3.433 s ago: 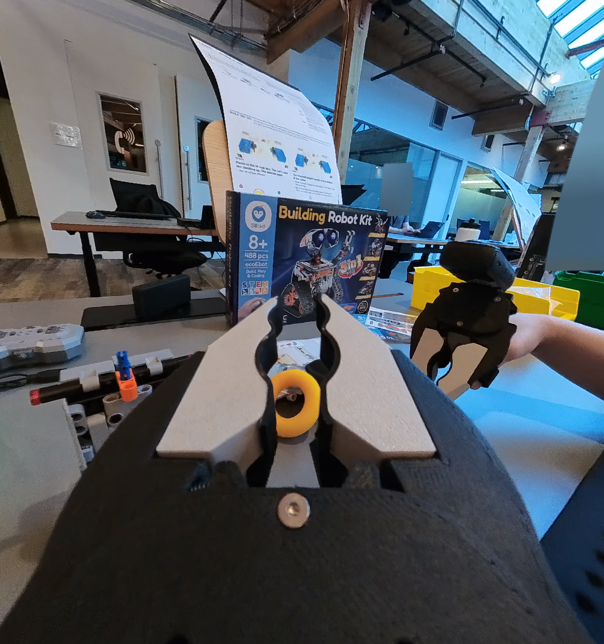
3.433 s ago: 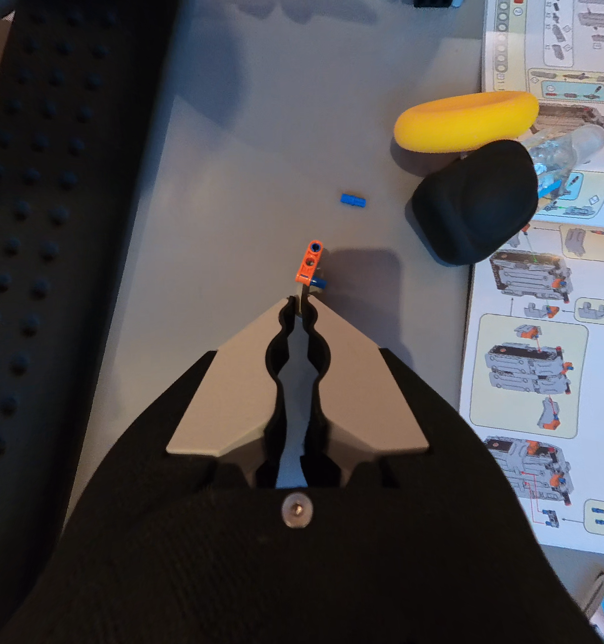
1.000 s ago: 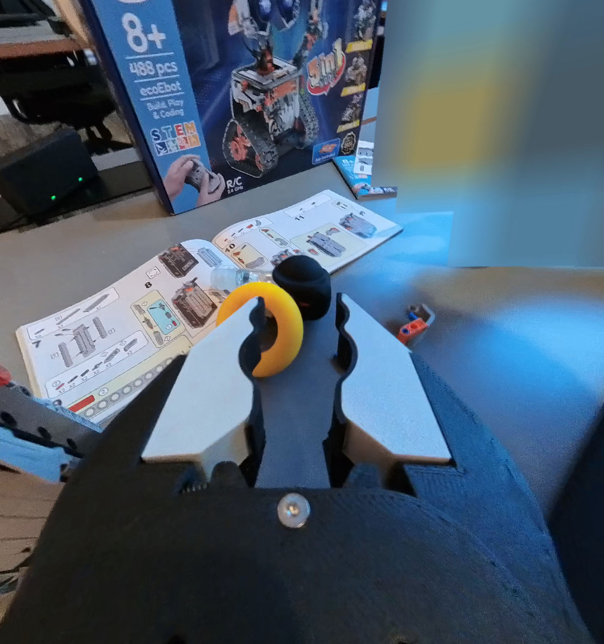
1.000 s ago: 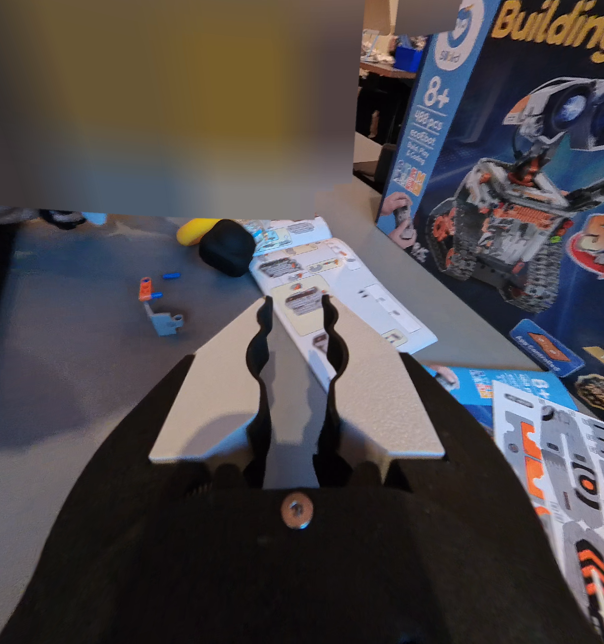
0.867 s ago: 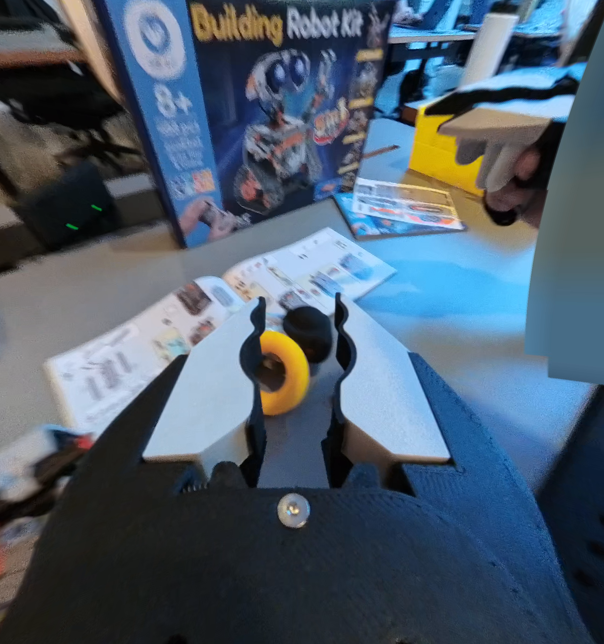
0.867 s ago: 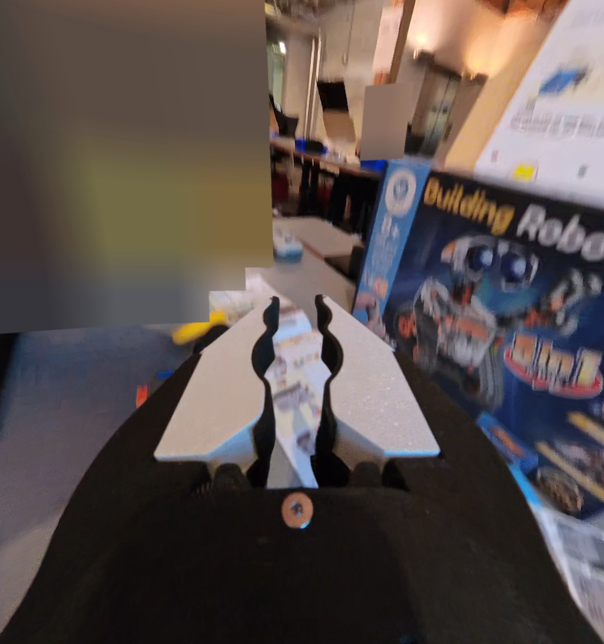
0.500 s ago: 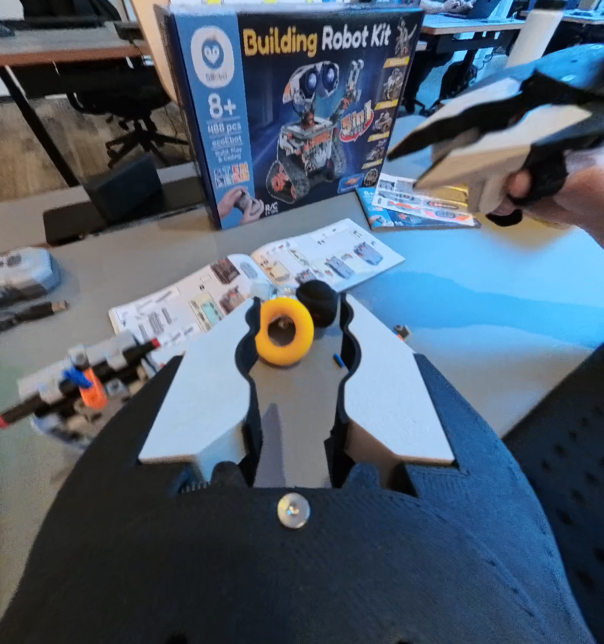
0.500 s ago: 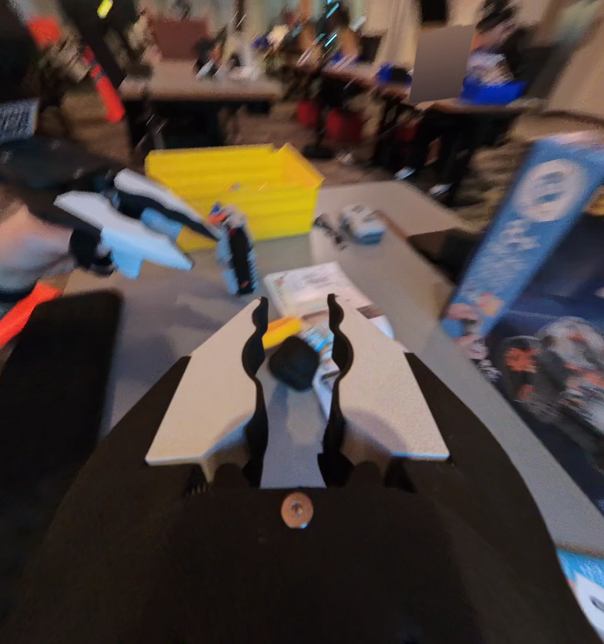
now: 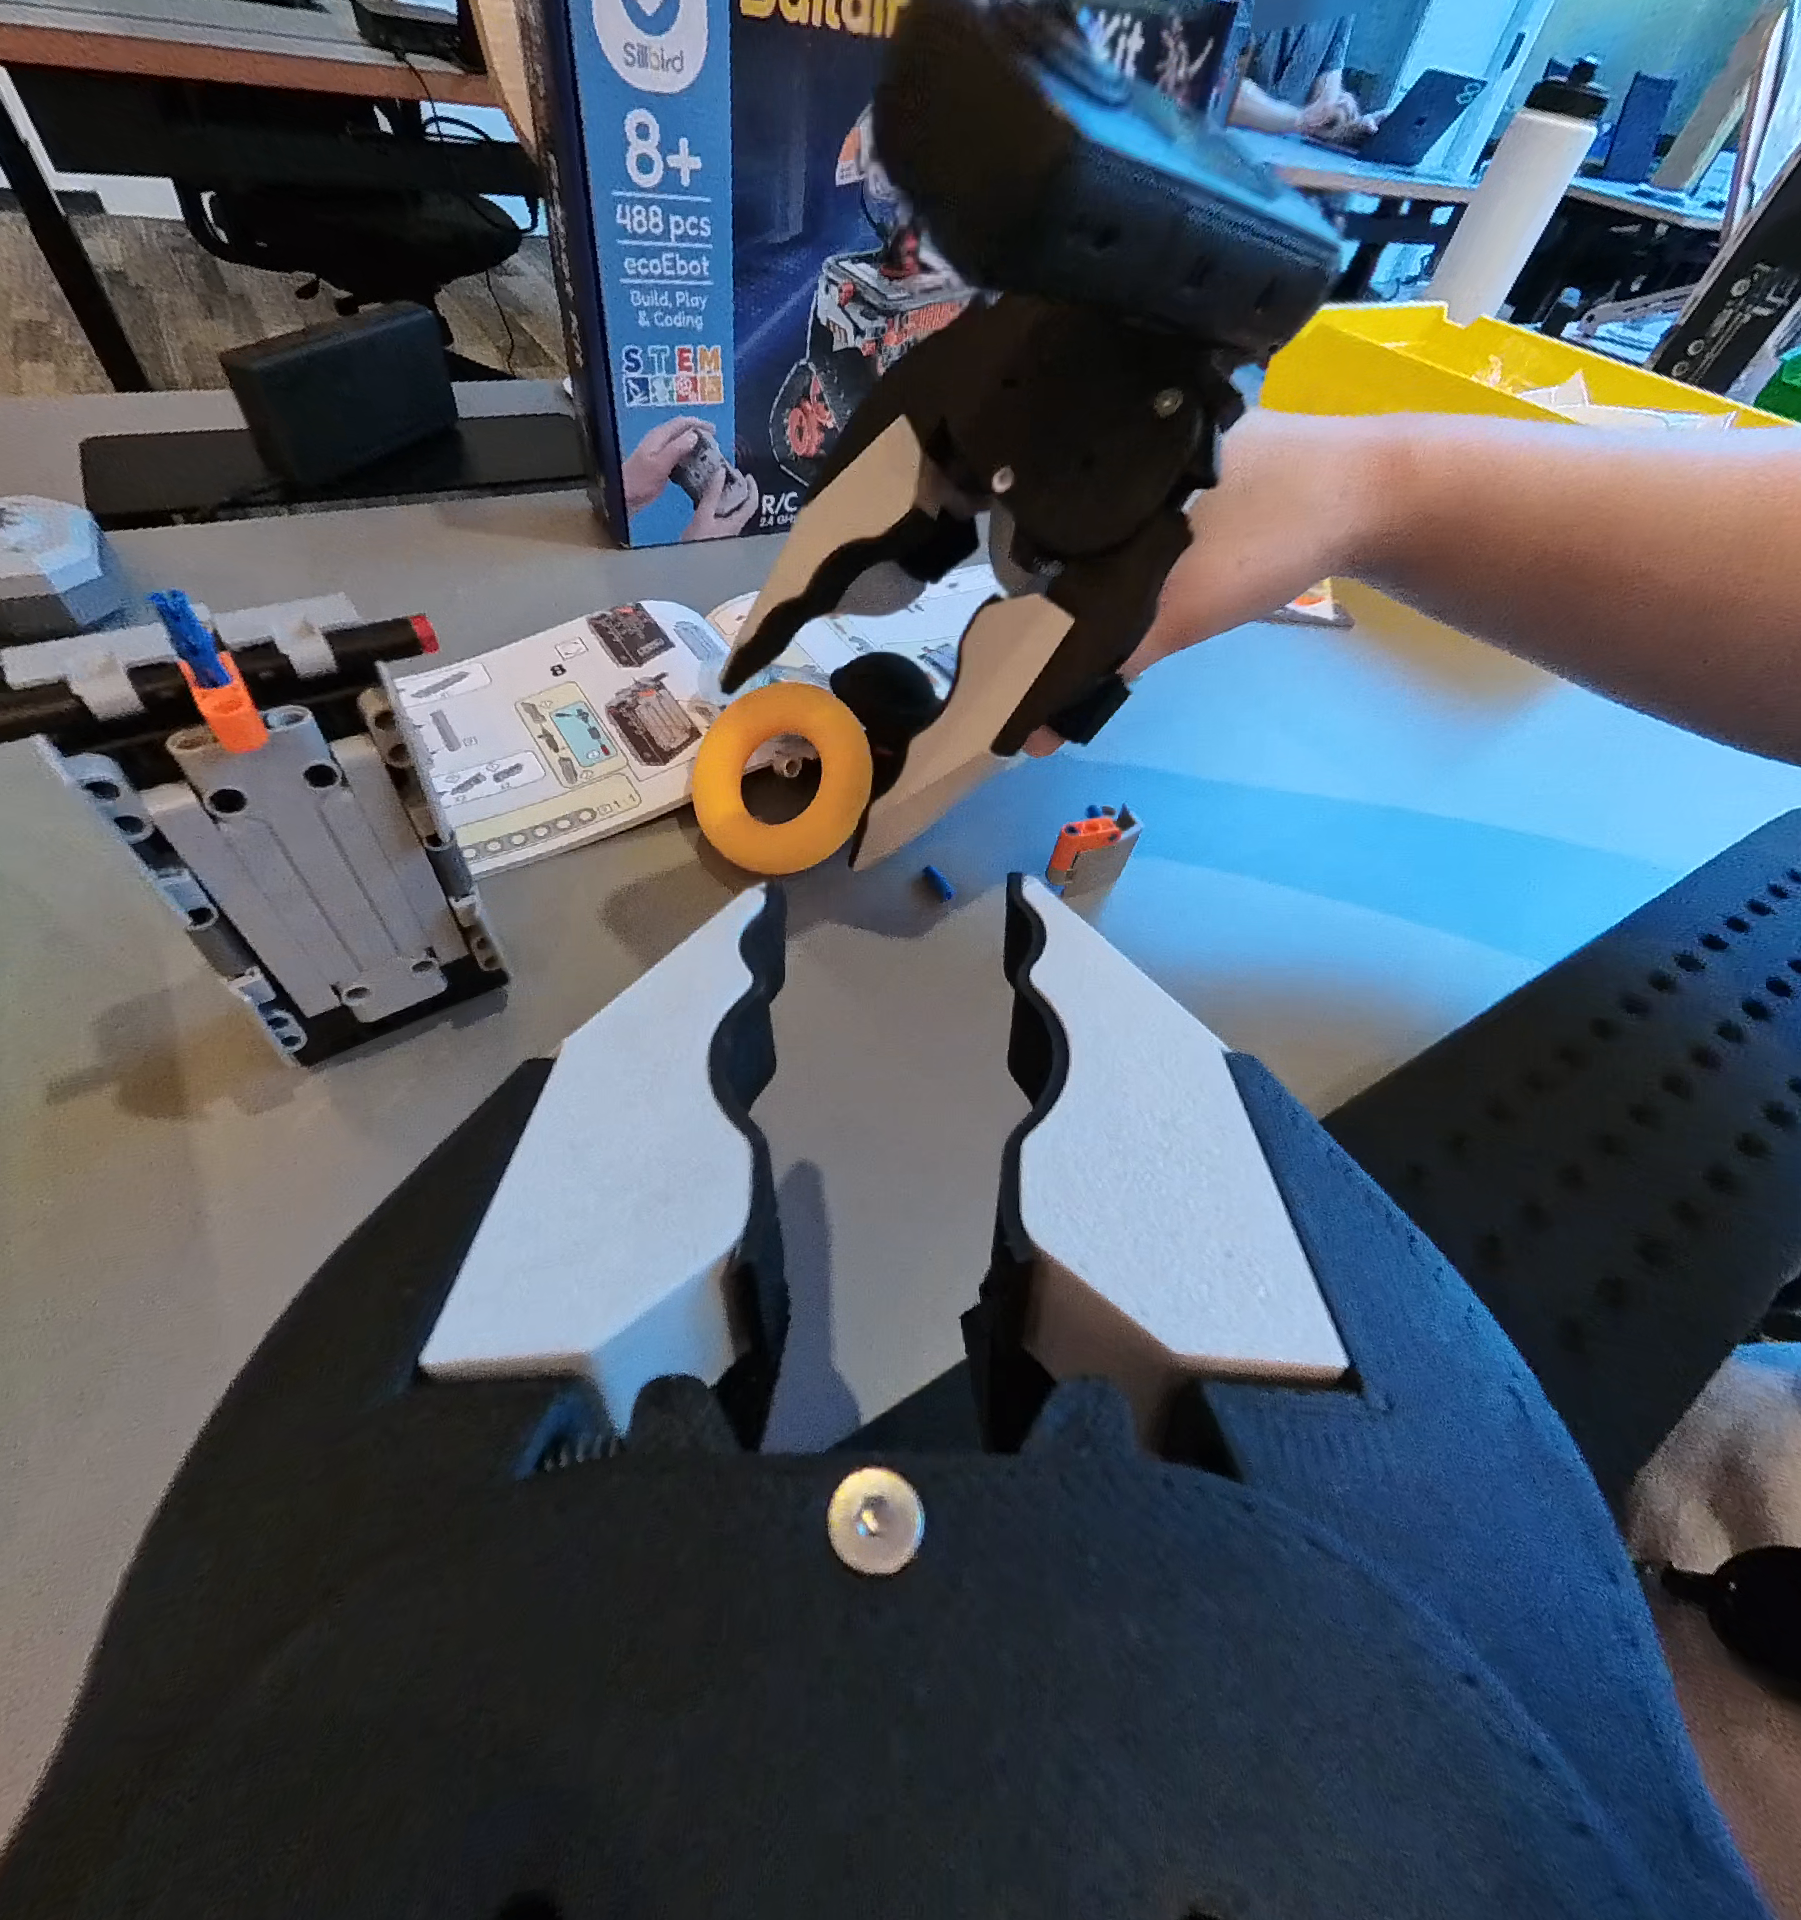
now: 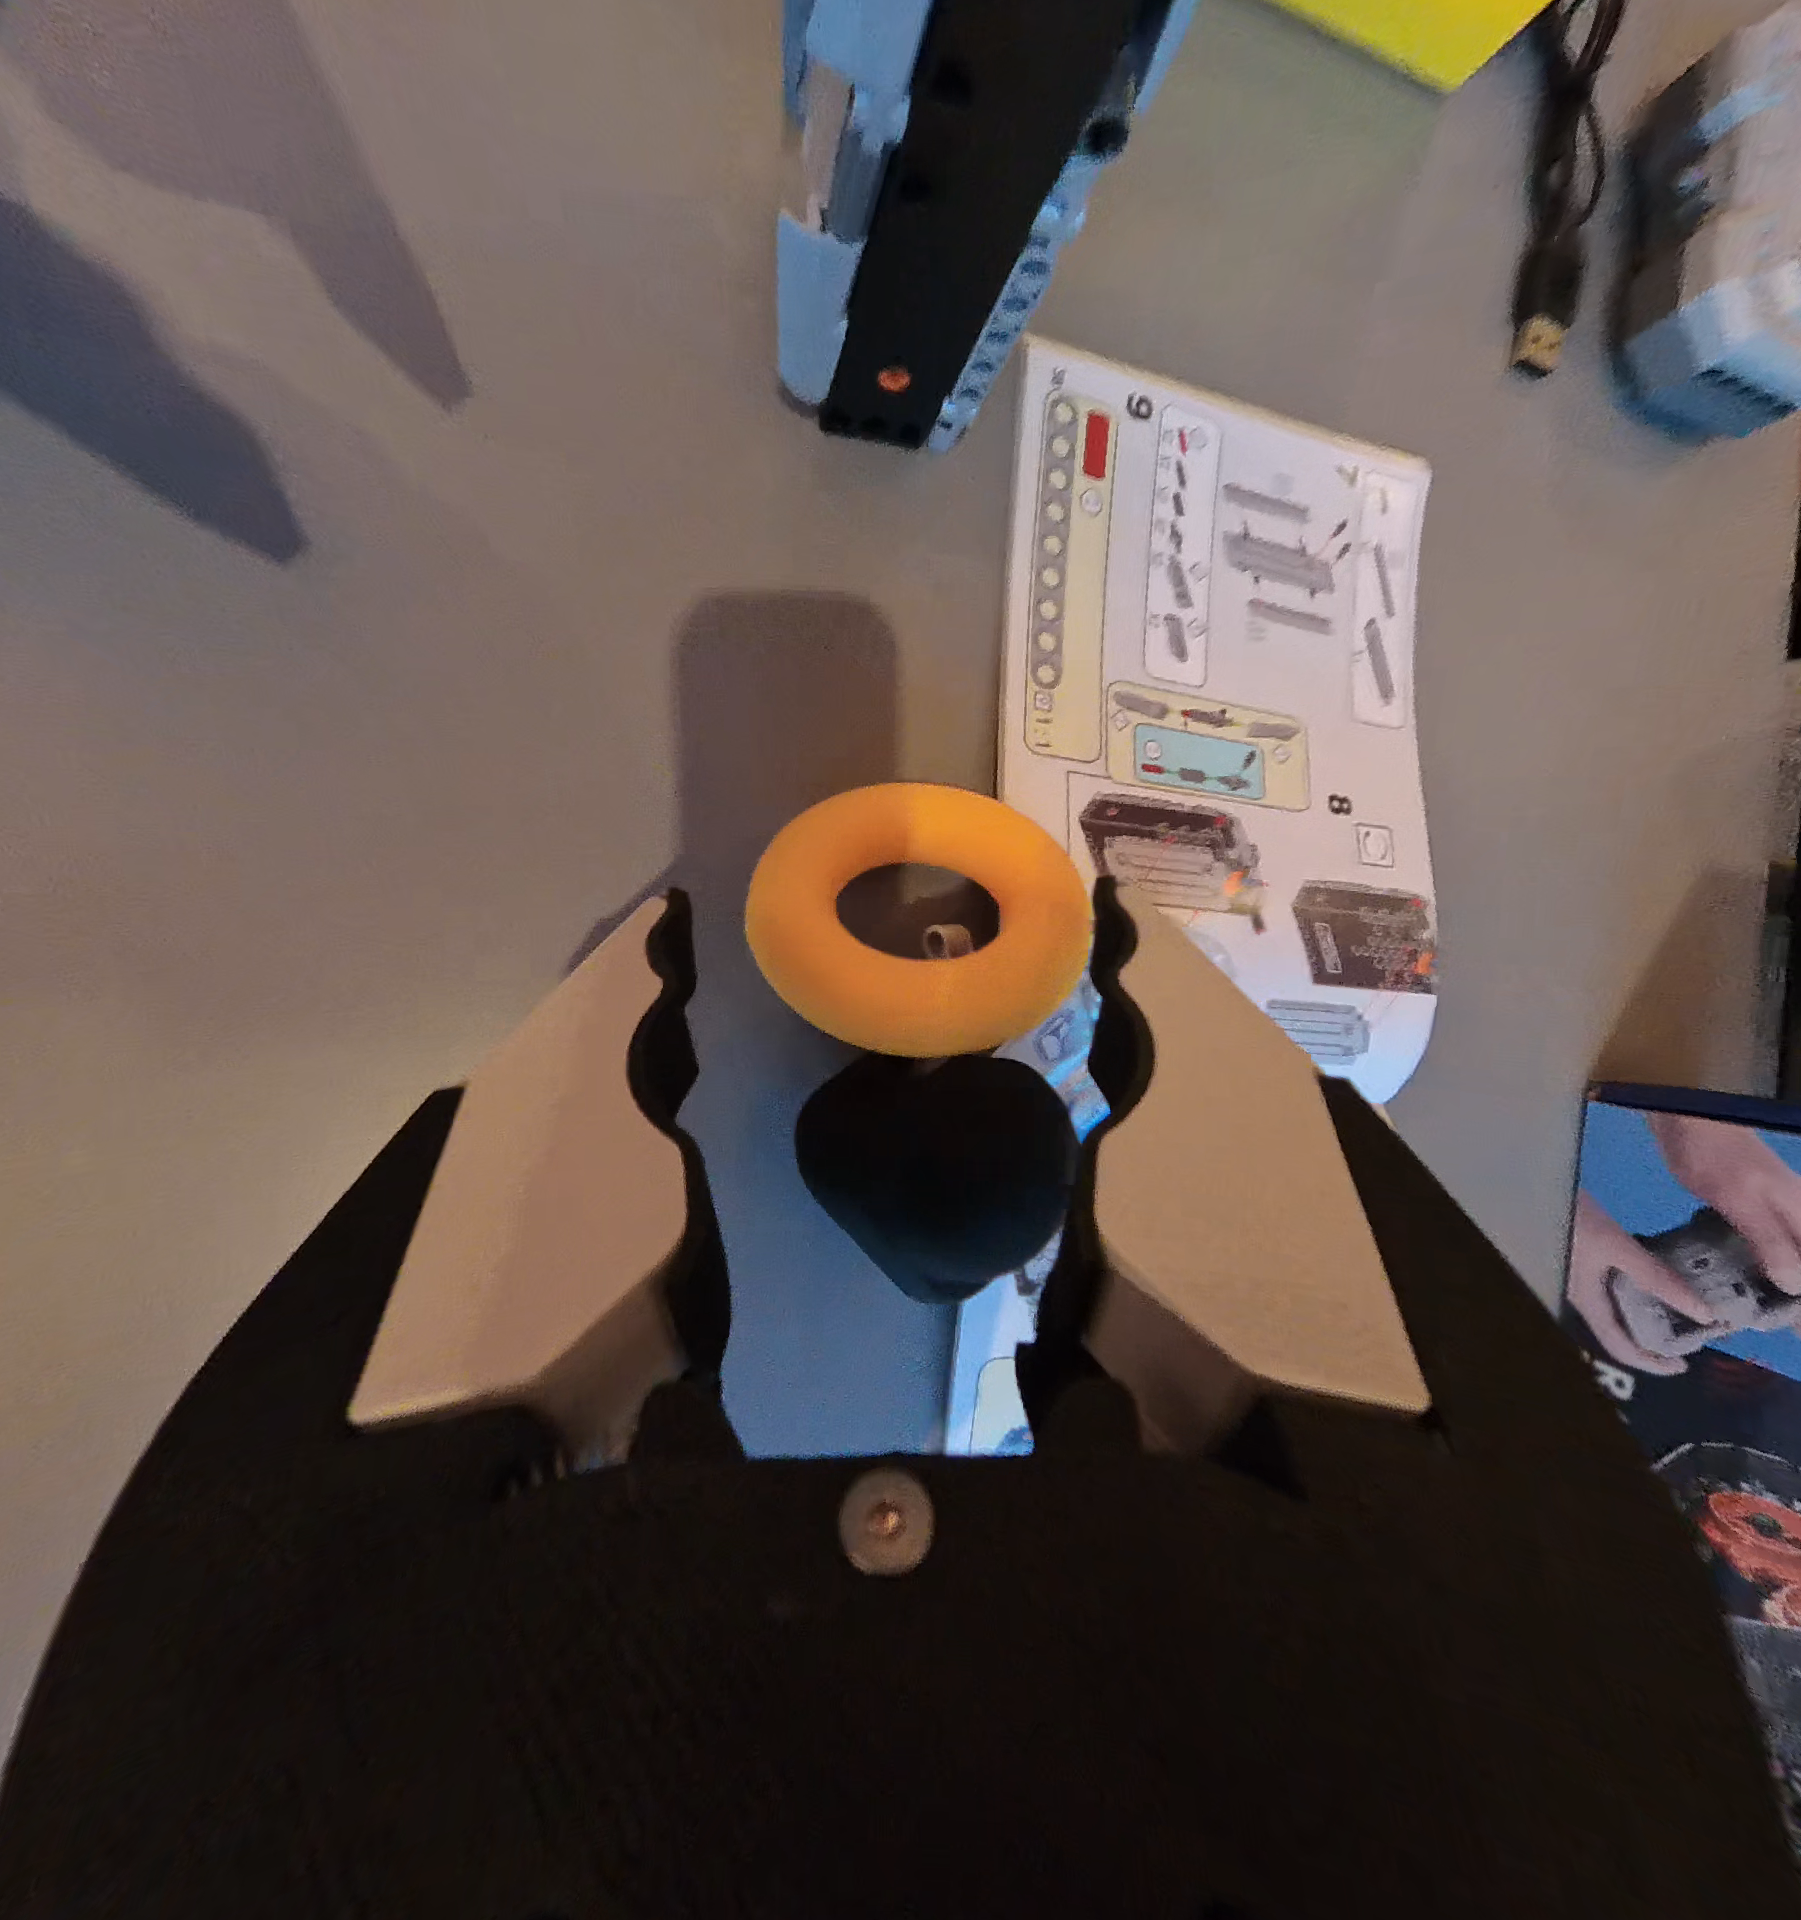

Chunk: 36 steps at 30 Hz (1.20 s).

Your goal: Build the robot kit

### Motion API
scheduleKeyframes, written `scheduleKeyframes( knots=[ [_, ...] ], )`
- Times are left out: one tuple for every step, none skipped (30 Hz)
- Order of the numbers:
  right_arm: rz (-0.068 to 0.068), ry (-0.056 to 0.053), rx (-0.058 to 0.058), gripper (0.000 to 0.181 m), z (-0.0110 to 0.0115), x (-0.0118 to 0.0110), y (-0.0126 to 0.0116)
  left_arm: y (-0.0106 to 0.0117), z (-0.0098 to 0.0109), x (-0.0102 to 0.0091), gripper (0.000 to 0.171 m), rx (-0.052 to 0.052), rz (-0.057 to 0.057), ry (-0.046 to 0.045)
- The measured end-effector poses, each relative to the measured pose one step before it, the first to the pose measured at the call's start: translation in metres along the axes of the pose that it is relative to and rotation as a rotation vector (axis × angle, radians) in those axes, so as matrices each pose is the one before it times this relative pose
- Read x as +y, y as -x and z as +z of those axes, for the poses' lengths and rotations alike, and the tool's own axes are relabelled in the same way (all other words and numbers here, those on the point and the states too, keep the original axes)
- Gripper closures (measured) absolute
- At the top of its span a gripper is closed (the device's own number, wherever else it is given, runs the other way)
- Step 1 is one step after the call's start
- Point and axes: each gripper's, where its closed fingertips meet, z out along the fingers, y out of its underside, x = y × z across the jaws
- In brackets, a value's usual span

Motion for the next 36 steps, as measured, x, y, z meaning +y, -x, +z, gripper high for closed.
scheduleKeyframes(
  knots=[
    [0.0001,0.0185,0.0088,0.103,0.00348,0.0019,-0.00167,0.00004,-0.00205,-0.00059,0.131,0.0032,-0.0021,-0.00594],
    [-0.004,0.0091,0.0032,0.103,0.00317,0.00112,-0.00051,-0.00104,-0.00155,-0.00135,0.131,0.0087,-0.0047,-0.00928],
    [0.0001,0.0068,0.0006,0.103,0.0027,0.00084,-0.00022,-0.00096,-0.00109,-0.00115,0.132,0.0082,-0.0045,-0.00893],
    [0.0045,0.0117,-0.0022,0.104,0.00236,0.00172,0.00008,-0.00058,-0.00041,-0.00063,0.133,0.0054,-0.0022,-0.00573],
    [0.0008,0.0244,0.0094,0.107,0.00179,0.0033,-0.00191,-0.00017,0.0,0.00024,0.133,0.0025,-0.0007,-0.00202],
    [-0.0143,0.0168,0.0111,0.11,0.0006,0.00195,-0.00207,0.00005,0.00056,0.00072,0.133,0.0021,-0.0004,0.00076],
    [-0.0106,-0.0043,0.0043,0.11,-0.00007,-0.00088,-0.00033,0.00004,0.00074,0.00112,0.133,0.0031,-0.0021,0.00223],
    [-0.007,0.008,0.0011,0.109,0.00029,0.00123,0.00006,-0.00006,0.00099,0.0011,0.133,0.0045,-0.0039,0.00205],
    [-0.0076,0.0132,0.002,0.108,0.00056,0.00172,0.00006,-0.00025,0.00087,0.00079,0.133,0.0055,-0.0045,0.00097],
    [-0.0034,0.0151,0.0,0.108,0.00072,0.00222,0.00015,-0.00034,0.00092,0.00025,0.133,0.0058,-0.0045,-0.00083],
    [0.0019,0.0056,0.0005,0.108,0.0005,0.00097,-0.00003,-0.0004,0.00086,-0.00022,0.133,0.0063,-0.0047,-0.00214],
    [0.0033,-0.0037,-0.0011,0.109,-0.00024,-0.00054,-0.0001,-0.0002,0.0009,-0.00021,0.133,0.0055,-0.0045,-0.00183],
    [-0.0085,-0.0043,0.0003,0.11,-0.00093,-0.00062,0.00013,0.00008,0.00089,-0.0001,0.133,0.0049,-0.0038,-0.00149],
    [-0.0203,-0.001,0.0053,0.11,-0.00075,0.00025,0.00028,0.00044,0.00095,0.00015,0.133,0.0045,-0.0057,-0.00203],
    [-0.0312,-0.0019,0.02,0.11,-0.00107,-0.00004,-0.00083,0.00077,0.00092,0.00029,0.133,0.0048,-0.0099,-0.00409],
    [-0.0415,-0.0024,0.0341,0.111,-0.00187,-0.00025,-0.00161,0.00101,0.00071,0.0003,0.133,0.0059,-0.0145,-0.00551],
    [-0.0509,-0.0017,0.0423,0.111,-0.00264,-0.0007,-0.00171,0.00136,0.0008,0.00039,0.133,0.0071,-0.0197,-0.00684],
    [-0.0618,-0.0099,0.0526,0.111,-0.00422,-0.00259,-0.00202,0.0011,0.00083,0.00006,0.133,0.0103,-0.0241,-0.00944],
    [-0.0667,-0.0223,0.064,0.111,-0.00613,-0.00473,-0.00287,0.00067,0.00085,-0.00042,0.131,0.0148,-0.029,-0.01183],
    [-0.0595,-0.0298,0.0558,0.111,-0.00778,-0.00623,-0.00149,0.00025,0.00099,-0.00132,0.129,0.0181,-0.0324,-0.01586],
    [-0.0383,-0.0354,0.0408,0.111,-0.00907,-0.00758,0.00015,-0.00008,0.00119,-0.00239,0.127,0.0202,-0.0346,-0.01878],
    [-0.0212,-0.0486,0.0429,0.111,-0.0109,-0.00933,-0.00061,-0.0008,0.0012,-0.00381,0.124,0.0232,-0.0372,-0.02254],
    [-0.0105,-0.0559,0.0426,0.111,-0.01271,-0.01033,-0.00128,-0.0023,0.00142,-0.00554,0.121,0.0299,-0.0366,-0.02896],
    [0.0044,-0.0545,0.0408,0.111,-0.014,-0.01022,-0.00195,-0.00347,0.00185,-0.00651,0.119,0.033,-0.0368,-0.03096],
    [0.0255,-0.0482,0.046,0.111,-0.01462,-0.00964,-0.00359,-0.0044,0.00246,-0.00682,0.118,0.0345,-0.0353,-0.03076],
    [0.035,-0.0517,0.0336,0.111,-0.01469,-0.00987,-0.00223,-0.00554,0.00373,-0.00548,0.118,0.0366,-0.0281,-0.02195],
    [0.0335,-0.0473,0.0281,0.111,-0.01406,-0.00933,-0.00138,-0.00694,0.00537,-0.00303,0.119,0.0409,-0.0211,-0.00723],
    [0.0226,-0.0346,0.0471,0.111,-0.01347,-0.00762,-0.00416,-0.00693,0.00677,-0.00054,0.119,0.0385,-0.0169,0.01029],
    [0.009,-0.0277,0.0447,0.111,-0.01225,-0.00643,-0.00475,-0.00709,0.00796,0.00119,0.119,0.0367,-0.0111,0.02092],
    [0.0033,-0.0183,0.0315,0.111,-0.01072,-0.00519,-0.00397,-0.00827,0.00853,0.00066,0.119,0.0447,-0.0126,0.01857],
    [0.0037,-0.0139,0.0264,0.111,-0.00951,-0.0048,-0.0042,-0.00983,0.00855,-0.00053,0.122,0.0566,-0.0198,0.01191],
    [0.0065,-0.0115,0.0244,0.111,-0.00808,-0.00434,-0.00477,-0.0123,0.0086,-0.00118,0.128,0.074,-0.0215,0.0087],
    [0.0123,-0.0024,0.0159,0.111,-0.00669,-0.00303,-0.00444,-0.01318,0.00803,-0.00144,0.138,0.0844,-0.0225,0.00651],
    [0.0126,-0.0064,0.0156,0.111,-0.00613,-0.00311,-0.00451,-0.01016,0.00733,-0.00144,0.151,0.0693,-0.0217,0.00554],
    [0.0141,-0.0126,0.0055,0.111,-0.00523,-0.00357,-0.00337,-0.00555,0.00656,-0.00157,0.155,0.0422,-0.0158,0.00114],
    [0.0187,-0.0088,0.0022,0.111,-0.00452,-0.00267,-0.0031,-0.00311,0.00529,-0.00189,0.155,0.0249,-0.0085,-0.00498]
  ],
)
